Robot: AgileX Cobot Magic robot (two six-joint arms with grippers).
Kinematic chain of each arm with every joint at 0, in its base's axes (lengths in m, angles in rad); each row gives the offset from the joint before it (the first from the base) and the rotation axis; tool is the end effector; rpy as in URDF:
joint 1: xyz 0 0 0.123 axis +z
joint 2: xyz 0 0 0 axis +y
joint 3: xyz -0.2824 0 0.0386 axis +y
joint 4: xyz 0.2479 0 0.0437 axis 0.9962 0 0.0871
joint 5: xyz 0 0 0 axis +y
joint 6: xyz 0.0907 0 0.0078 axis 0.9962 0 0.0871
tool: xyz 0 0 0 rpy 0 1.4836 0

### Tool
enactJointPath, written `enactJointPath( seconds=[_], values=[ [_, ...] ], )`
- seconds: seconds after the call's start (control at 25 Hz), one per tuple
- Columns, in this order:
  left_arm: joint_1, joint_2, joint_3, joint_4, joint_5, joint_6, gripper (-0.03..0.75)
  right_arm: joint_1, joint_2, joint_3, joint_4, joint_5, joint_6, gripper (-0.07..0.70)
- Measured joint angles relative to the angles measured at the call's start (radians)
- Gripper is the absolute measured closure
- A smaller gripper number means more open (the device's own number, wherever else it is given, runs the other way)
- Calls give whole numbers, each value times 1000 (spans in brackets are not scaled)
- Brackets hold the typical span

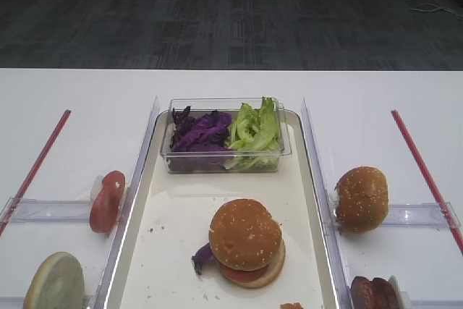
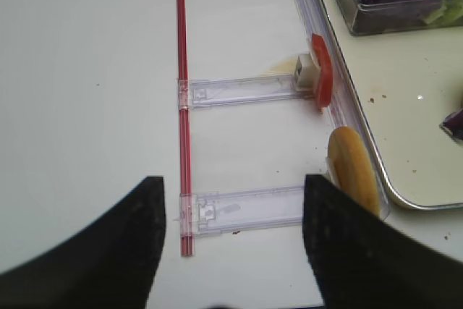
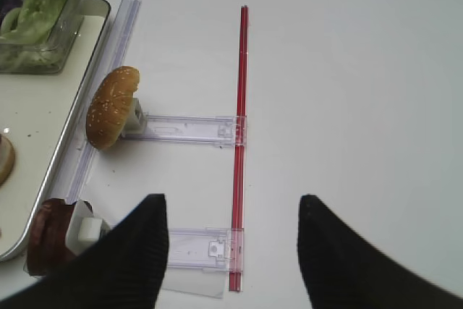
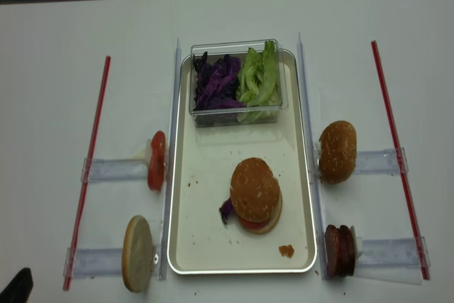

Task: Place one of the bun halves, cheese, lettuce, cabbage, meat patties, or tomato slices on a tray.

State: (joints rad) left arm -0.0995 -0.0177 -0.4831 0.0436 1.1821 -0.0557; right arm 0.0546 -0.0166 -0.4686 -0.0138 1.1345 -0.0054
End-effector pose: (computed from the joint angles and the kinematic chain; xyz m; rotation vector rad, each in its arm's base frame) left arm -0.0108 0.0048 0.2630 0.0421 2.1638 -0.0361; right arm -0.0071 -0.0015 0.2626 -0.0628 2.1319 0.0122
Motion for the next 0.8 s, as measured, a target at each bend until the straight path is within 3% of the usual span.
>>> enactJointPath(
  seconds=[0.8],
  values=[
    [0,0,0,0,0,0,319,0,0,0,0,0,0,210]
  ],
)
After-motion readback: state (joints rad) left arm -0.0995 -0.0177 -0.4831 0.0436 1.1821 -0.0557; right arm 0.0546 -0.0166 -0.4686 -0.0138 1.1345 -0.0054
